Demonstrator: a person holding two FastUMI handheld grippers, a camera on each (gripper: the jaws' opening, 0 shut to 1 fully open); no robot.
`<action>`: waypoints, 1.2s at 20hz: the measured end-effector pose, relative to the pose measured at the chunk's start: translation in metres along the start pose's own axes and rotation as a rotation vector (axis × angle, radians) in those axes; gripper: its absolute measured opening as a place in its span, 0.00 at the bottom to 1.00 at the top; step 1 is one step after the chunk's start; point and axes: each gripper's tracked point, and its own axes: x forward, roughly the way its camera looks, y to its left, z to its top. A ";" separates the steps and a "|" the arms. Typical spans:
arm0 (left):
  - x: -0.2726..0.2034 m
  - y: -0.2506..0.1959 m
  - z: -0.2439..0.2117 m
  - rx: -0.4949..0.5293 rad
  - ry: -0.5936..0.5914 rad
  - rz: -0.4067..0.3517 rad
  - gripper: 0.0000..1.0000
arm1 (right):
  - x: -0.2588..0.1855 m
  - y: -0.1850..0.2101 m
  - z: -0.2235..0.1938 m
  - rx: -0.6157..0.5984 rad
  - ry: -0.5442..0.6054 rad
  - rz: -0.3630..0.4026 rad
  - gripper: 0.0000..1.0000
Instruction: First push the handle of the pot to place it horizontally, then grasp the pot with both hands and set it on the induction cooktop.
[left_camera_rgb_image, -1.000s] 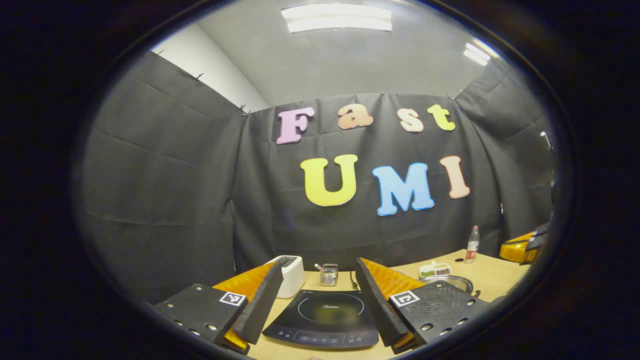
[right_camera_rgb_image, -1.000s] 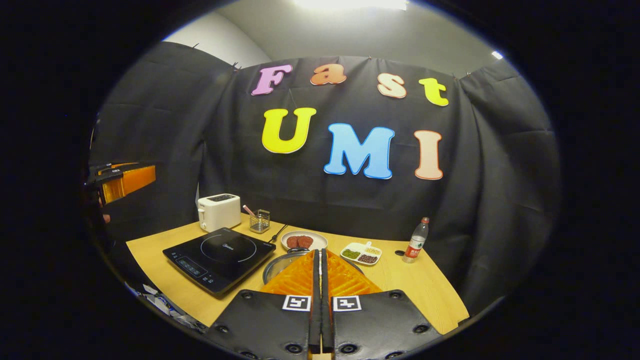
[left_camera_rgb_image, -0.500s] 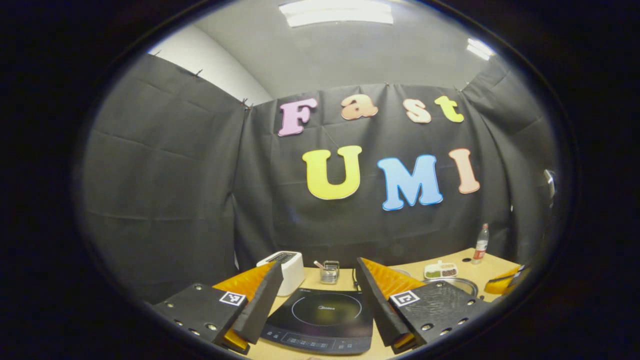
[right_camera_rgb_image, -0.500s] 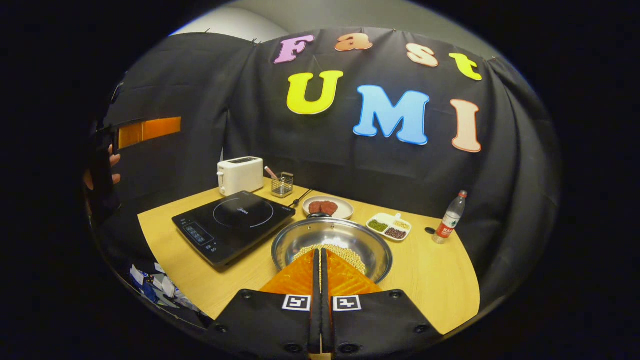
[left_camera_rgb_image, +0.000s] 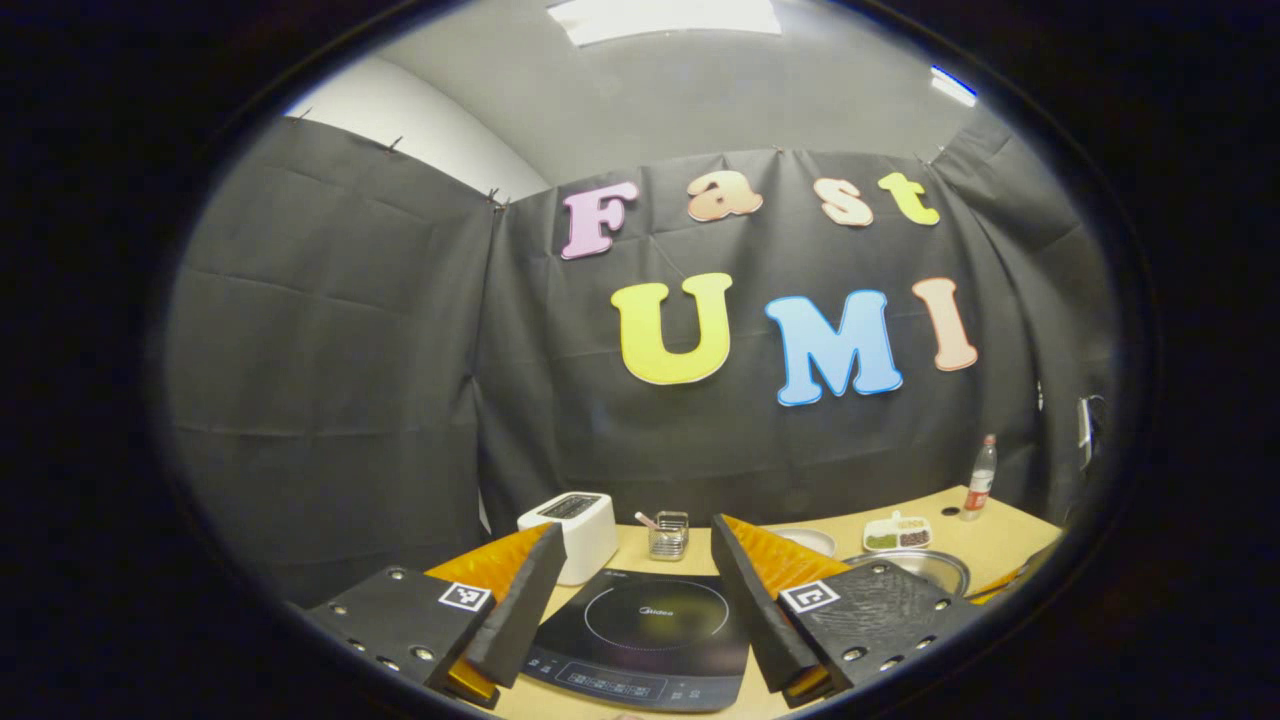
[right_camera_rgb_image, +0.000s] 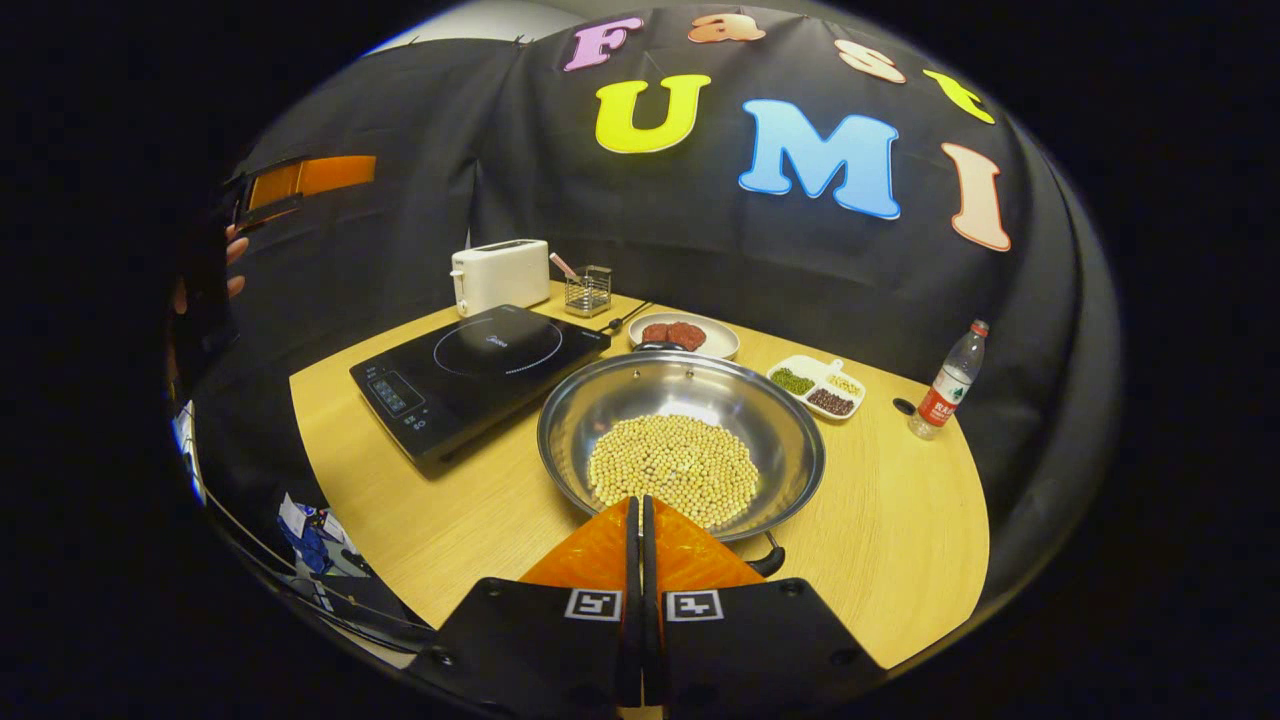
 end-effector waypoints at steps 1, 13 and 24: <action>0.000 0.000 -0.003 -0.002 0.005 0.005 0.89 | 0.003 -0.001 -0.006 0.003 0.015 0.005 0.02; 0.005 -0.004 -0.009 0.023 0.024 0.059 0.89 | 0.030 0.002 -0.056 0.032 0.204 0.100 0.02; 0.011 -0.014 -0.013 0.015 0.038 0.055 0.89 | 0.033 -0.021 -0.057 0.074 0.219 0.077 0.02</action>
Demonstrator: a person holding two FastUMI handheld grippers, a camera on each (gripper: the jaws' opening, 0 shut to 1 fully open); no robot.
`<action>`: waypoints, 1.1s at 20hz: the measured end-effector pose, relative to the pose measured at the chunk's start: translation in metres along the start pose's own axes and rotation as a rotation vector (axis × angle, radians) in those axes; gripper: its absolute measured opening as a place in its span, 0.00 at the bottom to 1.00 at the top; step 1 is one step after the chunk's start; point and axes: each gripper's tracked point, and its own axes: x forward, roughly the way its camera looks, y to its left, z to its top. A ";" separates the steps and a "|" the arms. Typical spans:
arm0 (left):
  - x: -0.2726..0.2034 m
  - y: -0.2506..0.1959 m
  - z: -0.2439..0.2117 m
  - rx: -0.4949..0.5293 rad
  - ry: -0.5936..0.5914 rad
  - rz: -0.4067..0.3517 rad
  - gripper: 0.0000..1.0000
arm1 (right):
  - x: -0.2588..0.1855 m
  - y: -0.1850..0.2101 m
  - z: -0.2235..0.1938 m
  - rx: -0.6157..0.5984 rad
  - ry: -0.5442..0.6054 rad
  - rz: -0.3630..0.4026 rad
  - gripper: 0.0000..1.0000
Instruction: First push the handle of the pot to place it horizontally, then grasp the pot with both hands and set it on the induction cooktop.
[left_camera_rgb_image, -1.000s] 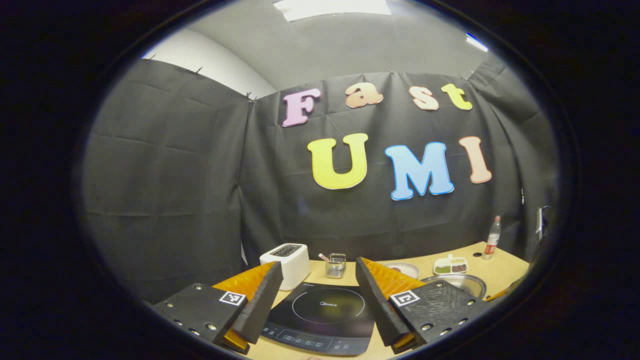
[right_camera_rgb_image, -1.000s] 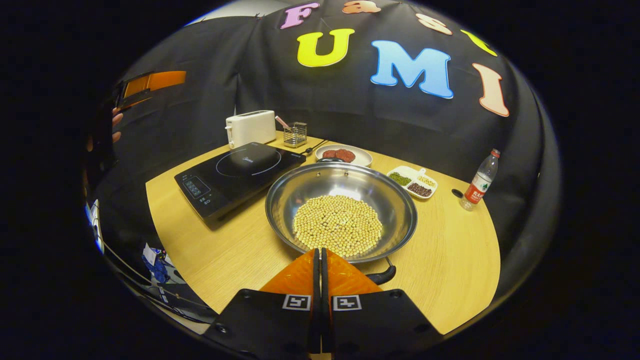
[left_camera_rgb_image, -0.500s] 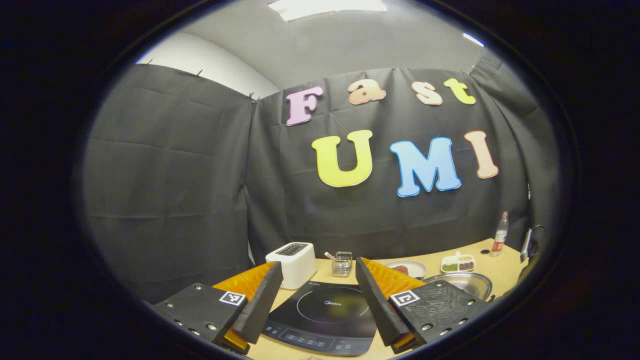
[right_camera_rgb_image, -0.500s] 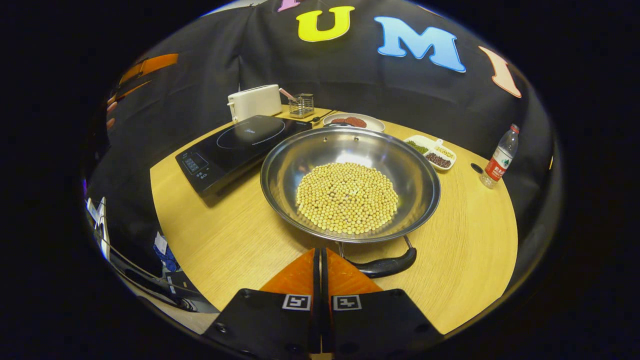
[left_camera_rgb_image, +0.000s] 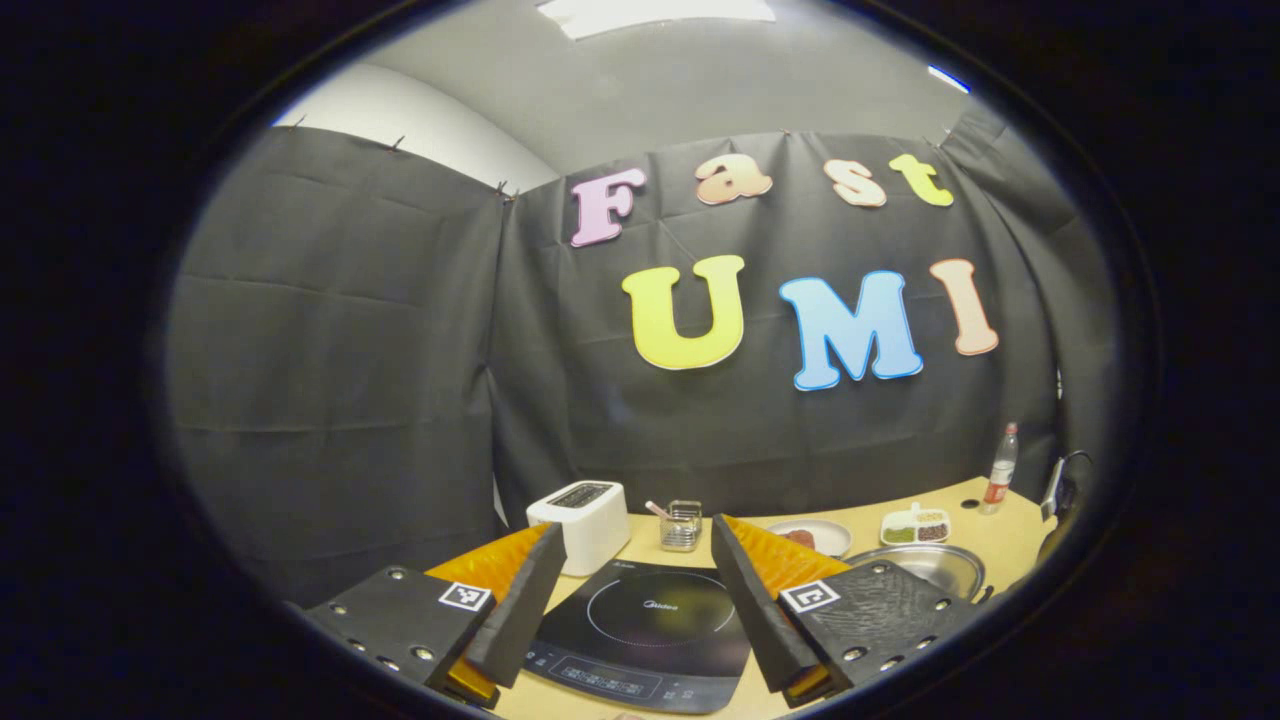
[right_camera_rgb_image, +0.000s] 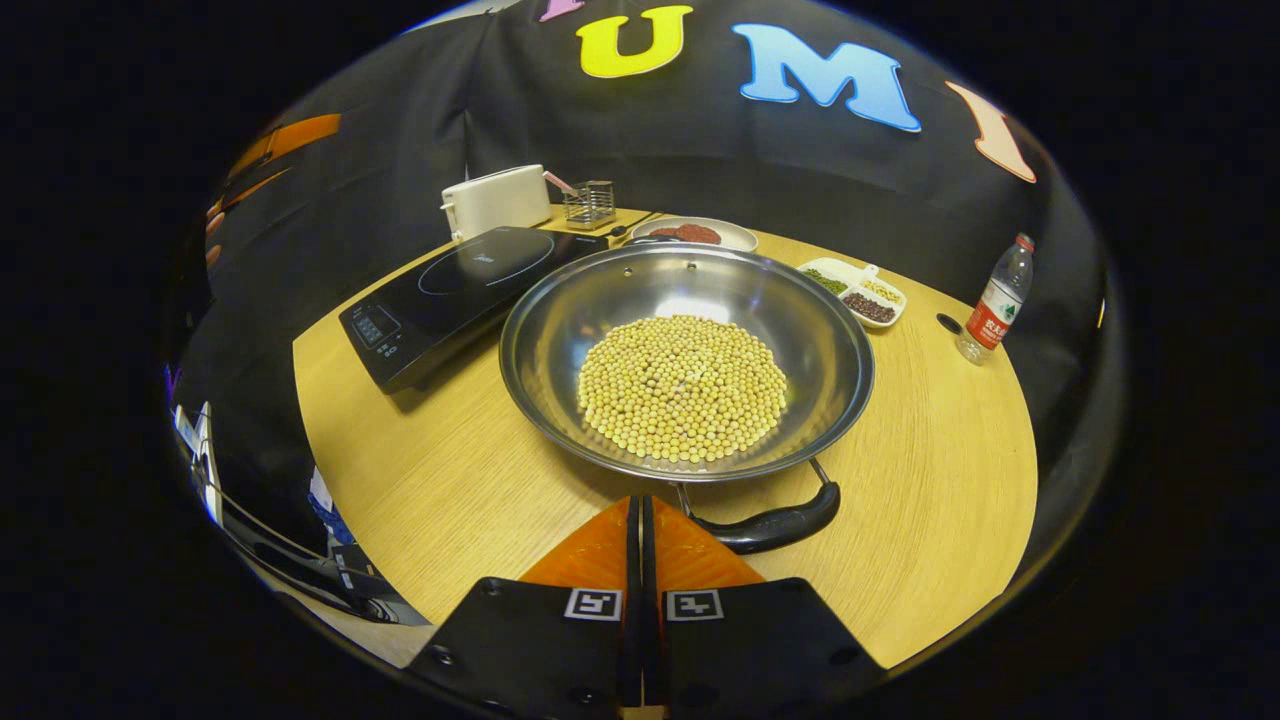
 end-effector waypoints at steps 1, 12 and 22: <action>0.001 -0.002 -0.002 0.000 0.002 -0.002 0.87 | 0.001 -0.004 0.000 0.008 0.001 -0.006 0.02; 0.004 -0.017 -0.003 0.010 0.008 -0.007 0.89 | 0.004 -0.042 0.008 0.067 -0.001 -0.070 0.02; 0.006 -0.031 -0.007 0.019 0.021 -0.002 0.87 | 0.010 -0.077 0.012 0.085 0.005 -0.127 0.02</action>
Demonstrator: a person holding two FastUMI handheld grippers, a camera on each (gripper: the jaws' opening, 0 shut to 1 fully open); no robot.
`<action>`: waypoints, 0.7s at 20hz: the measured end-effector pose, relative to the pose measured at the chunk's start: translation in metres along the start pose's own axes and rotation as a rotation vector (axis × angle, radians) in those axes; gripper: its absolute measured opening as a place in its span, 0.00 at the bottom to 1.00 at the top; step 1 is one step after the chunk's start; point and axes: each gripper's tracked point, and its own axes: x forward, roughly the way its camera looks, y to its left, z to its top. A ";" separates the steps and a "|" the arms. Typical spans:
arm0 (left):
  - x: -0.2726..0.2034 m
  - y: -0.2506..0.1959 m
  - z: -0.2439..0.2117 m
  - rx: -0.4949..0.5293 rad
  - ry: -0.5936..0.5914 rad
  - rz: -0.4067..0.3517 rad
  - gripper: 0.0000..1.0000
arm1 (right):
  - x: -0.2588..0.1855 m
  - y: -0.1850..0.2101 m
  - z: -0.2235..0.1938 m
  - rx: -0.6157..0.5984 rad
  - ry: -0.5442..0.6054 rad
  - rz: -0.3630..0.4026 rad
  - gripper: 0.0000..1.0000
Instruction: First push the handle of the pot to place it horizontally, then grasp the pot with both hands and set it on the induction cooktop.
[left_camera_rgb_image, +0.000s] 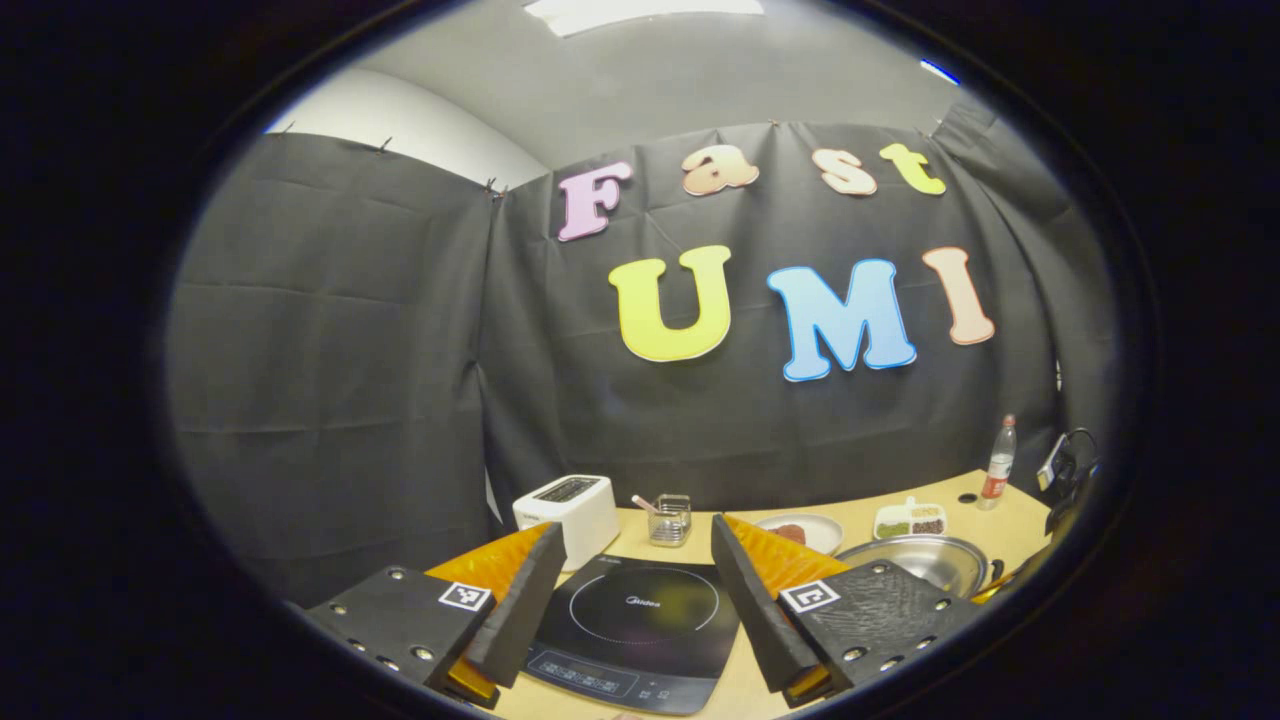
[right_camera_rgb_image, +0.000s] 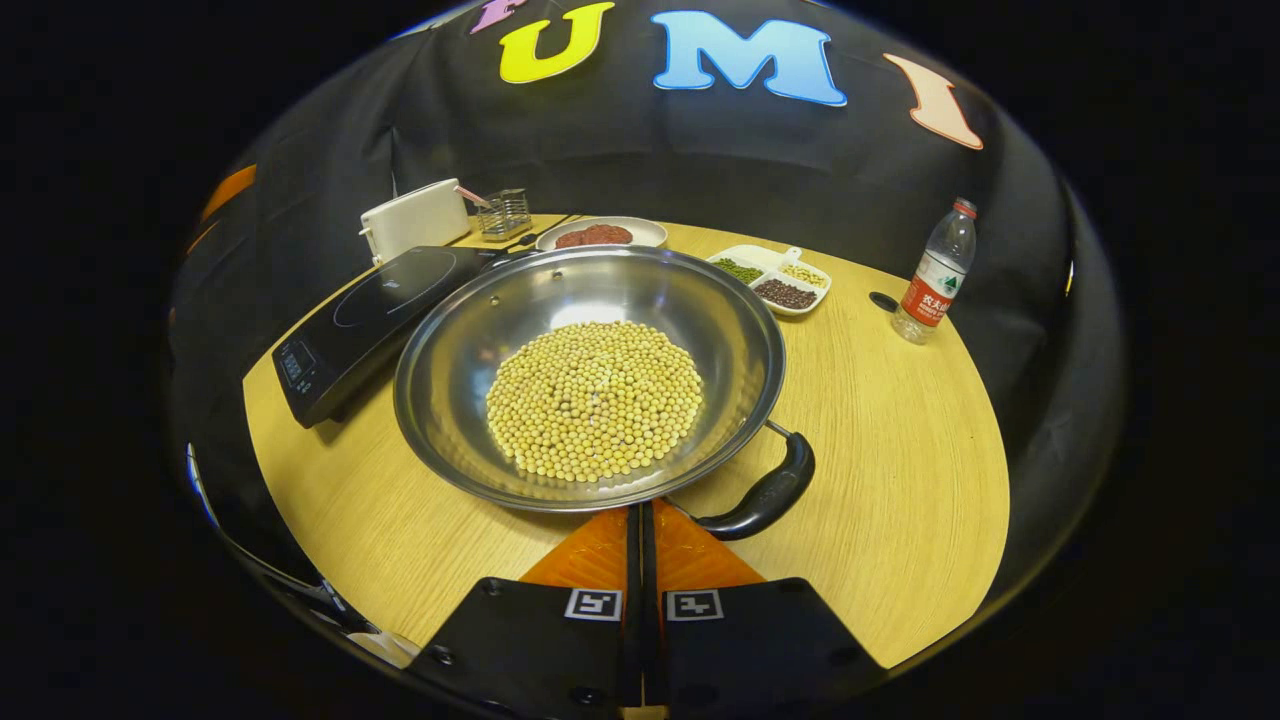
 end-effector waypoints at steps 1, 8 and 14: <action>0.000 -0.001 -0.001 0.000 0.002 0.001 0.87 | 0.002 -0.003 0.000 0.005 0.001 -0.005 0.02; 0.006 -0.015 -0.004 0.003 0.014 0.008 0.87 | 0.015 -0.028 0.012 0.016 -0.003 -0.059 0.02; 0.011 -0.028 -0.007 0.016 0.025 0.016 0.87 | 0.025 -0.044 0.022 0.015 -0.011 -0.075 0.02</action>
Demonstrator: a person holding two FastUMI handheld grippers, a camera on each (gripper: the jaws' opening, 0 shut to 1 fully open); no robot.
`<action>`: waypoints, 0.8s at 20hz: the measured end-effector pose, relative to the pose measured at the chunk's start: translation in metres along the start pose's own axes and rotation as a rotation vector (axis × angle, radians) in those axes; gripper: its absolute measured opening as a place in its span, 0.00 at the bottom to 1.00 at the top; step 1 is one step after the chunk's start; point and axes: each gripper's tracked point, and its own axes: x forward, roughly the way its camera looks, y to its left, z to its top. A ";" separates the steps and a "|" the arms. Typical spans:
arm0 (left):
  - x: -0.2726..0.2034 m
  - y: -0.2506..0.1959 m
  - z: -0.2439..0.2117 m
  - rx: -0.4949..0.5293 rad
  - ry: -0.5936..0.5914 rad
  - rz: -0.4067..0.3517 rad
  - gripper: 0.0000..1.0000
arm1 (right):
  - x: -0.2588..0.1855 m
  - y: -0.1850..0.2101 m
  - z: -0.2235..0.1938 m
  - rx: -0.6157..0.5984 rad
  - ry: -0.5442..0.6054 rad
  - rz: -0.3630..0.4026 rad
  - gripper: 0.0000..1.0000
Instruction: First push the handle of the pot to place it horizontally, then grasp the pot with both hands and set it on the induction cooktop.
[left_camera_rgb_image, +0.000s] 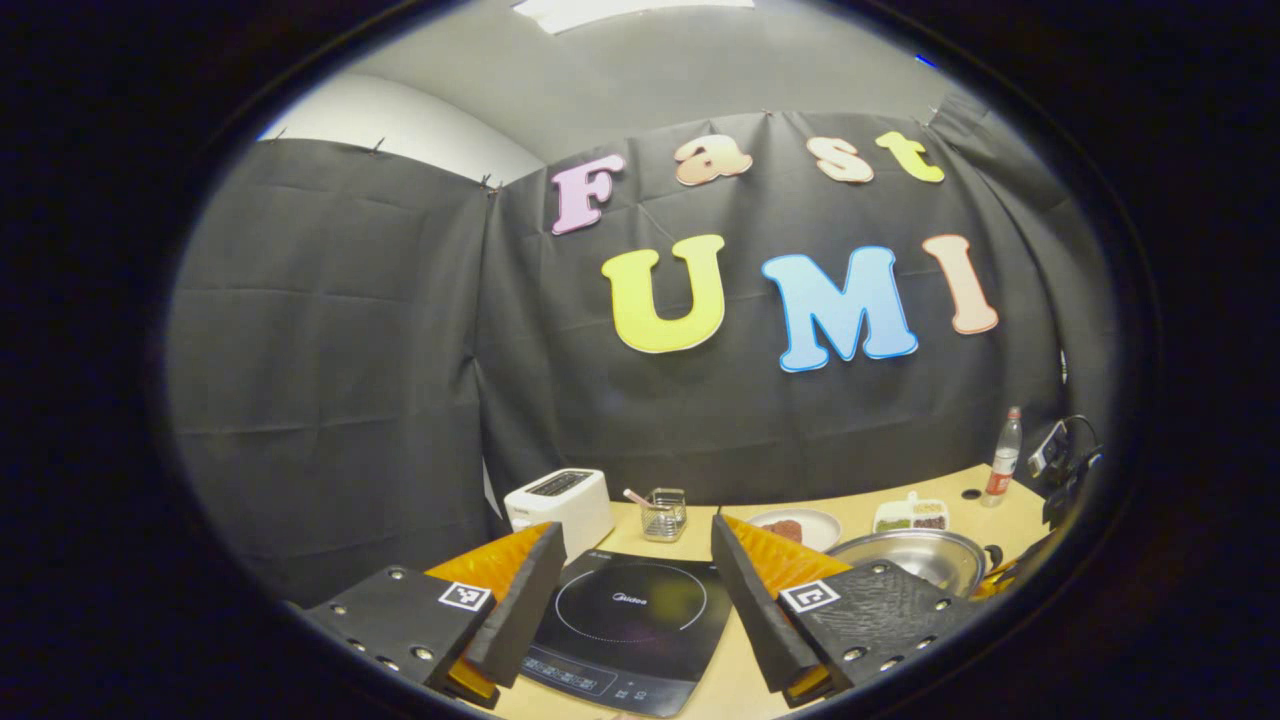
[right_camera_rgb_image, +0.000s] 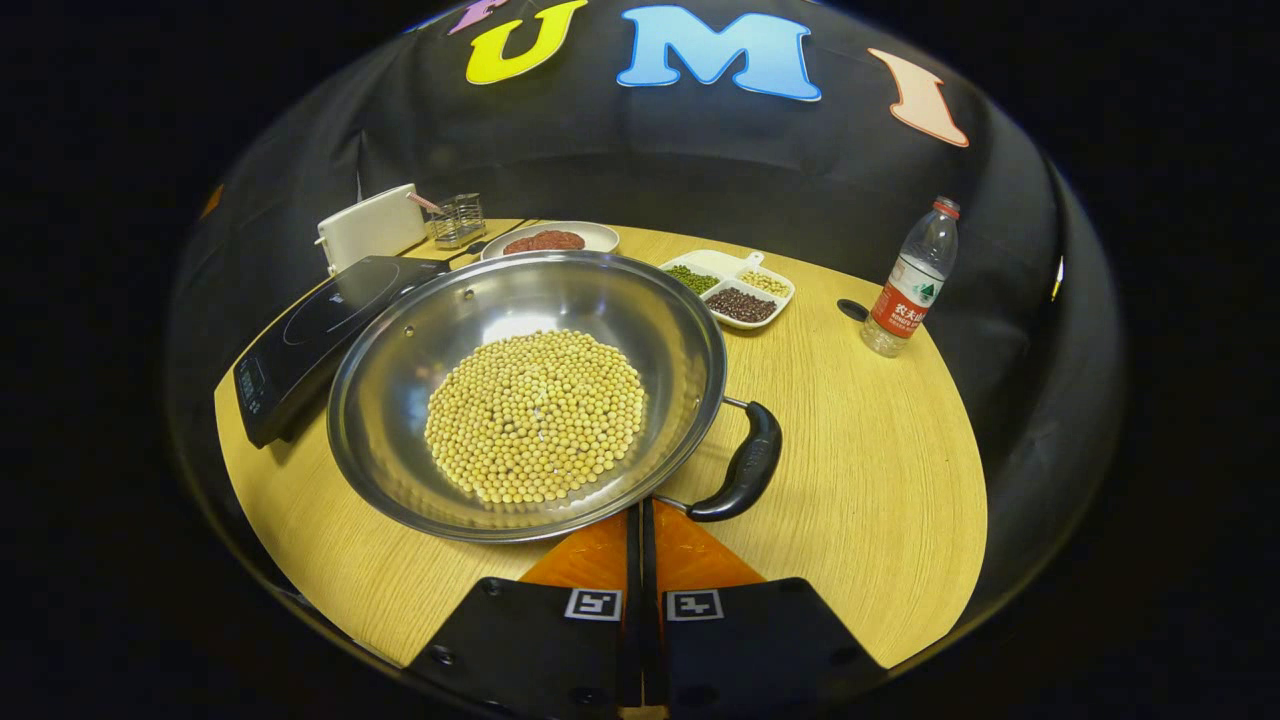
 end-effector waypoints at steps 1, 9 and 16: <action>0.001 -0.002 -0.001 0.001 0.002 0.000 0.87 | 0.002 -0.002 0.002 0.004 -0.002 -0.002 0.02; 0.002 -0.023 -0.008 0.009 0.020 0.019 0.87 | 0.011 -0.021 0.014 0.025 -0.041 -0.051 0.02; 0.003 -0.049 -0.012 0.008 0.028 -0.002 0.87 | -0.002 -0.035 0.031 0.053 -0.124 -0.074 0.02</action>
